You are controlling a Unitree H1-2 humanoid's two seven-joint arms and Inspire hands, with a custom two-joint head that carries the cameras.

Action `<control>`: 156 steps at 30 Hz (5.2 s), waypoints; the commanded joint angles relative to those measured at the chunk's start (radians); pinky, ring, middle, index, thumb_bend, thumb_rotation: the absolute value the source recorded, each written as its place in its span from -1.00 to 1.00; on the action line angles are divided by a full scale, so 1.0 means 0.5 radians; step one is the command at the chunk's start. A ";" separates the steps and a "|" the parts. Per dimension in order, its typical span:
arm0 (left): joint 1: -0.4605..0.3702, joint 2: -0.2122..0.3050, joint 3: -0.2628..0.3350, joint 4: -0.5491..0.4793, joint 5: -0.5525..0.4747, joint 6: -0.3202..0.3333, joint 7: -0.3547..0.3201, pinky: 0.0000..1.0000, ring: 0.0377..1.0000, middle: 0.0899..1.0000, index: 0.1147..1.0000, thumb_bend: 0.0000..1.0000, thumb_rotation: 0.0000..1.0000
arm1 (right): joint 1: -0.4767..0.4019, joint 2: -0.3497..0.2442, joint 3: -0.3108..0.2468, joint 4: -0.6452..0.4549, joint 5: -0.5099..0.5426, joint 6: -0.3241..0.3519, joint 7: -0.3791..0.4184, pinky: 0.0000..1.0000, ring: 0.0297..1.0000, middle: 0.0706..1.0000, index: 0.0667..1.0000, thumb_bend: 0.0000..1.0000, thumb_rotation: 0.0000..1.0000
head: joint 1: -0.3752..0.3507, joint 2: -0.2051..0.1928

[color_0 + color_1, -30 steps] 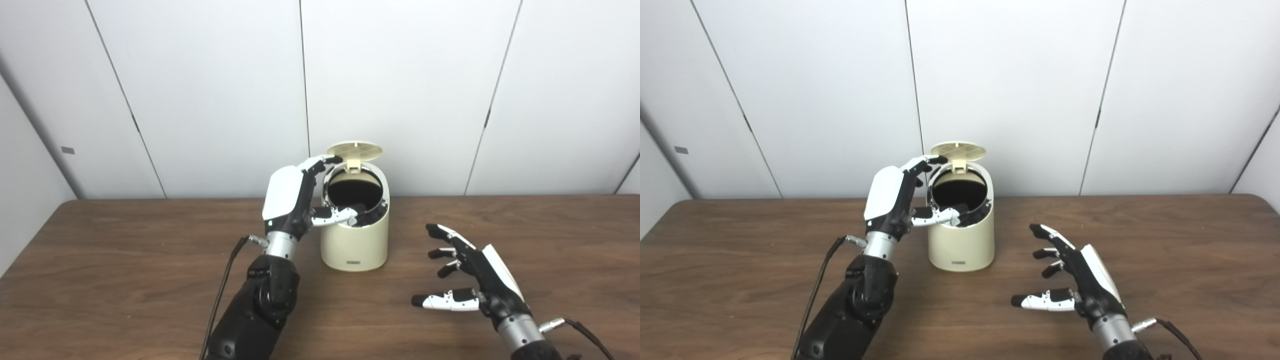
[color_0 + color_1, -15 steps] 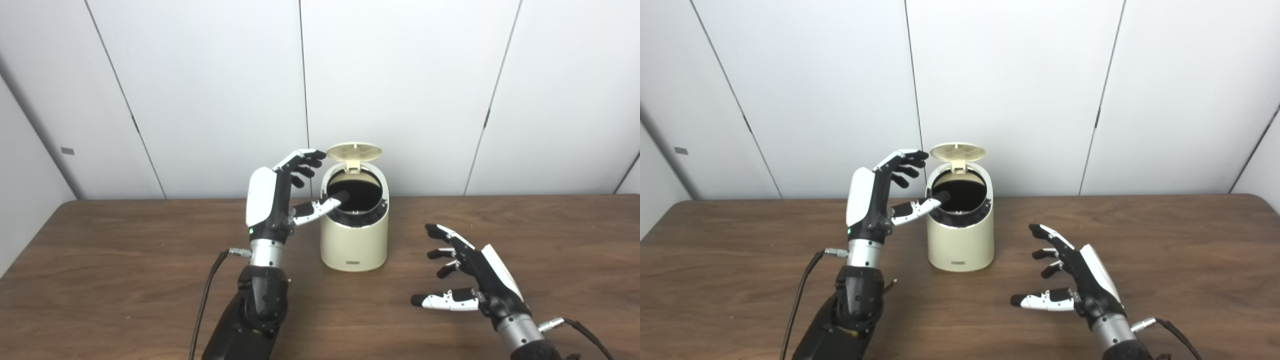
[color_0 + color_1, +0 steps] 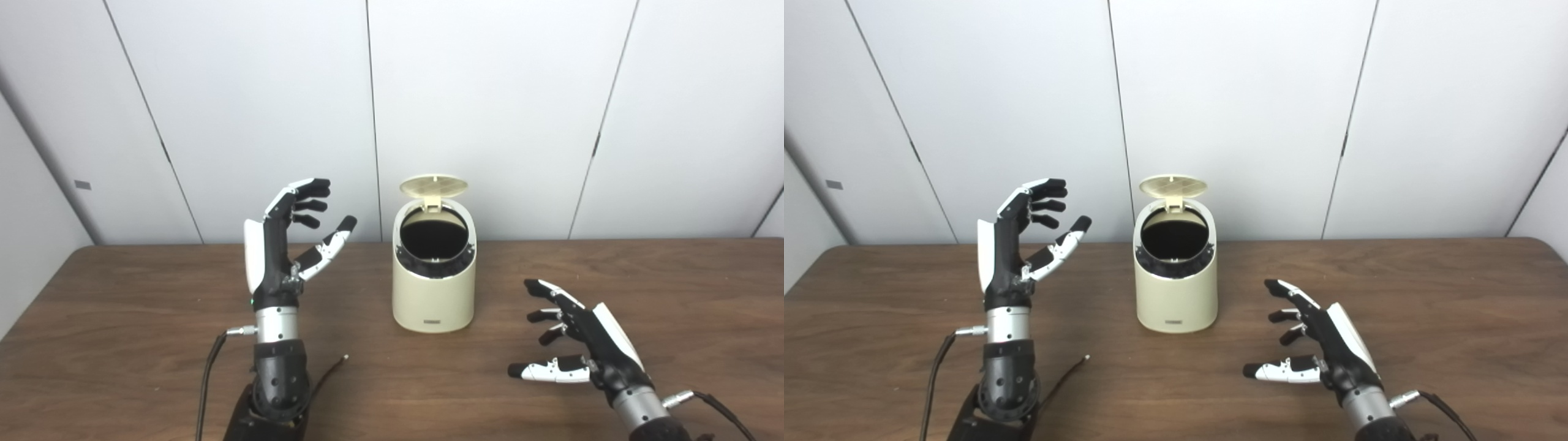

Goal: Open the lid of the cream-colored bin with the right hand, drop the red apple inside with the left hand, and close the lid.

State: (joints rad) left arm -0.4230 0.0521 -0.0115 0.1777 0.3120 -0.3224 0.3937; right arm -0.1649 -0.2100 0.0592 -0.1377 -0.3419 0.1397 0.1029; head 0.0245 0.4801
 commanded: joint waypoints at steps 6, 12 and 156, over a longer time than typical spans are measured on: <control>0.150 0.109 0.054 -0.206 -0.424 0.196 -0.424 0.17 0.30 0.41 0.42 0.22 -0.78 | -0.205 -0.016 -0.012 -0.074 -0.014 -0.069 -0.046 0.11 0.48 0.73 0.68 0.25 -0.63 | 0.005 -0.004; 0.283 0.122 0.076 -0.217 -0.591 0.279 -0.603 0.20 0.34 0.45 0.51 0.32 -0.76 | -0.332 -0.006 -0.016 -0.070 -0.015 -0.065 -0.056 0.09 0.45 0.71 0.67 0.24 -0.64 | 0.013 -0.002; 0.575 0.003 0.110 0.027 -0.660 0.213 -0.861 0.06 0.20 0.30 0.38 0.30 -1.00 | -0.836 -0.288 0.204 0.004 -0.741 -0.361 0.300 0.48 0.74 0.69 0.78 0.30 -0.15 | 0.088 0.126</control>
State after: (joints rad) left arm -0.1752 0.0678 0.0512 0.1672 -0.0128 -0.2056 -0.0402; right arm -0.5597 -0.3545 0.1784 -0.1254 -0.7308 -0.0270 0.3025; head 0.0675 0.5430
